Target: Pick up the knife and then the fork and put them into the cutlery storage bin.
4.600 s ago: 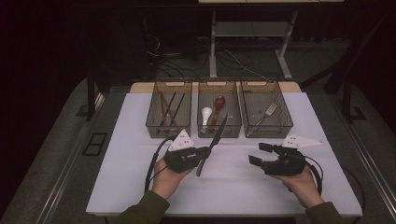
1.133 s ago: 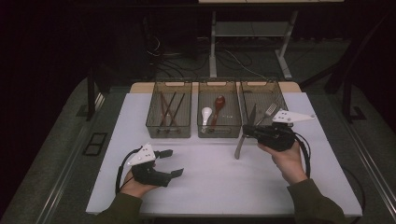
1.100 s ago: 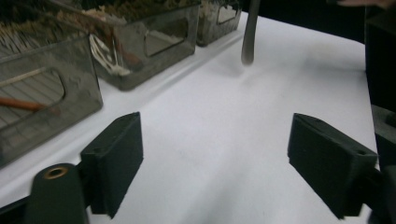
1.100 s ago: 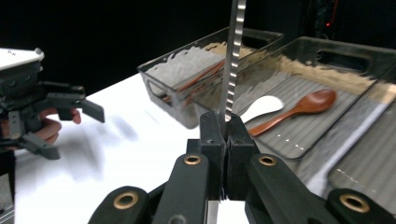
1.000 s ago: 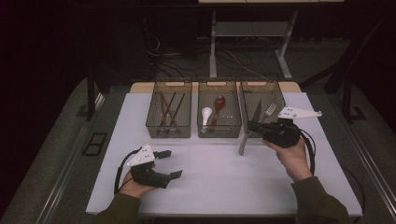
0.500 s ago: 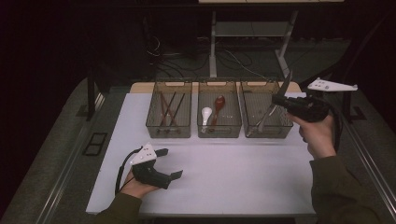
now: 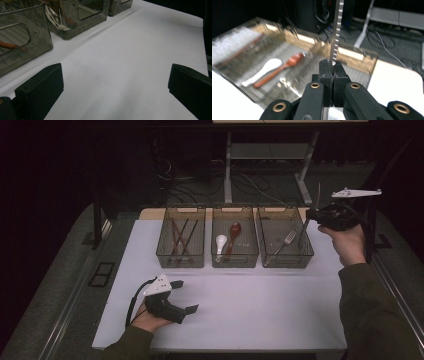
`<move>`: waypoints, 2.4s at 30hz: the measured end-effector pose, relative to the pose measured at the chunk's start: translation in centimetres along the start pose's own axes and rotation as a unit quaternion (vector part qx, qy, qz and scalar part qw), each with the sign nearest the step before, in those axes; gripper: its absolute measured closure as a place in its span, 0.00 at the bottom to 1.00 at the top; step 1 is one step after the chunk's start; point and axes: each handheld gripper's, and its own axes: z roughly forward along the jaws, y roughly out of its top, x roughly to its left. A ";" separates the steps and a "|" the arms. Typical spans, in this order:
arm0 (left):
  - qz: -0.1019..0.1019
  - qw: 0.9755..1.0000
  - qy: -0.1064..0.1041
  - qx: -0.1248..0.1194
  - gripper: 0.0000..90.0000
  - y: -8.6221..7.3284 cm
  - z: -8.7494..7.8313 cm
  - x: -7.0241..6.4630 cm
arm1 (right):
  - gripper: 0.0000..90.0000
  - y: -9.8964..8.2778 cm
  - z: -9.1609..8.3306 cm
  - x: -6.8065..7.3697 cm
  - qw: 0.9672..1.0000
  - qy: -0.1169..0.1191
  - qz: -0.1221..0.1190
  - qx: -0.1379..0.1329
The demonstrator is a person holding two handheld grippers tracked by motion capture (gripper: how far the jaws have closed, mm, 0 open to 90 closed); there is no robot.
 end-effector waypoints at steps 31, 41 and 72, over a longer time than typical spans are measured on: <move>0.010 1.000 -0.018 0.010 0.00 0.0 0.2 -0.5 | 0.98 -3.0 8.3 -0.8 0.993 -0.026 0.003 0.111; 0.013 1.000 -0.021 0.011 0.00 0.1 0.3 -0.5 | 0.93 -3.4 10.8 -0.4 0.990 -0.029 0.007 0.138; 0.014 0.999 -0.020 0.024 0.00 0.0 0.5 -0.6 | 0.23 -6.7 4.1 3.8 0.998 0.058 0.007 0.030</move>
